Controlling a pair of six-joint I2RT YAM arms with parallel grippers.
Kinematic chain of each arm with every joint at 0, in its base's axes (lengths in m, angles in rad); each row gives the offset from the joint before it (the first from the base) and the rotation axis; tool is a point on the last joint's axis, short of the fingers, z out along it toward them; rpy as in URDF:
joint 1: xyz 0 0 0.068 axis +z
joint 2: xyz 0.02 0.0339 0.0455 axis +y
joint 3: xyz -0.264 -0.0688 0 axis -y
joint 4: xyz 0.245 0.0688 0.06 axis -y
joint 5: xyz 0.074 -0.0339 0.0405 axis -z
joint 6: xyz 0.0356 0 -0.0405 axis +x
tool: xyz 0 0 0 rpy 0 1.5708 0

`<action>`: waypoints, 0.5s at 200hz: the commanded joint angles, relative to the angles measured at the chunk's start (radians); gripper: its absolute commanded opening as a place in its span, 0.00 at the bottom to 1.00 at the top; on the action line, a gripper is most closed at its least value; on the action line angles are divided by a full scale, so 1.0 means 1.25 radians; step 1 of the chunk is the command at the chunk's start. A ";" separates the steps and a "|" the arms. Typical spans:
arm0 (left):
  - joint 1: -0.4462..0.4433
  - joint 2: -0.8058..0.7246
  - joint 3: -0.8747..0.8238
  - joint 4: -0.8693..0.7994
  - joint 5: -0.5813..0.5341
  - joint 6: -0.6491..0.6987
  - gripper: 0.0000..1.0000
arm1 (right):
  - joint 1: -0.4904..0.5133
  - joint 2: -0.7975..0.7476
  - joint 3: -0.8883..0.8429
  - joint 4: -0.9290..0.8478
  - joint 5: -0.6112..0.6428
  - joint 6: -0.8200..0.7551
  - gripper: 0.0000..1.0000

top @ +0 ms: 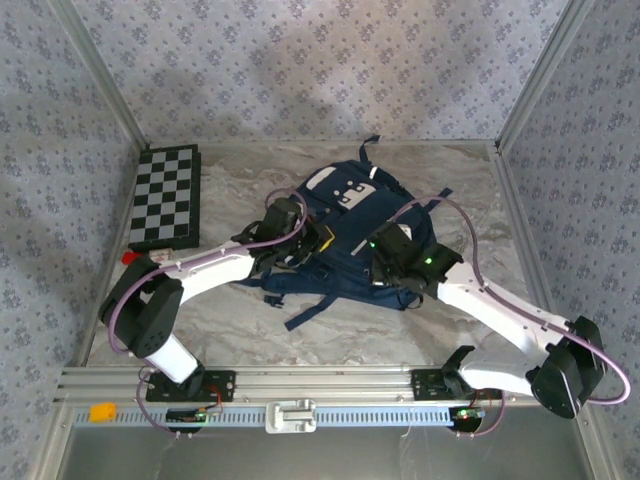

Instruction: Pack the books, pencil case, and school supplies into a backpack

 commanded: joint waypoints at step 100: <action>0.190 0.171 0.300 -0.045 0.222 0.219 0.03 | 0.088 0.149 0.057 0.244 -0.177 -0.100 0.00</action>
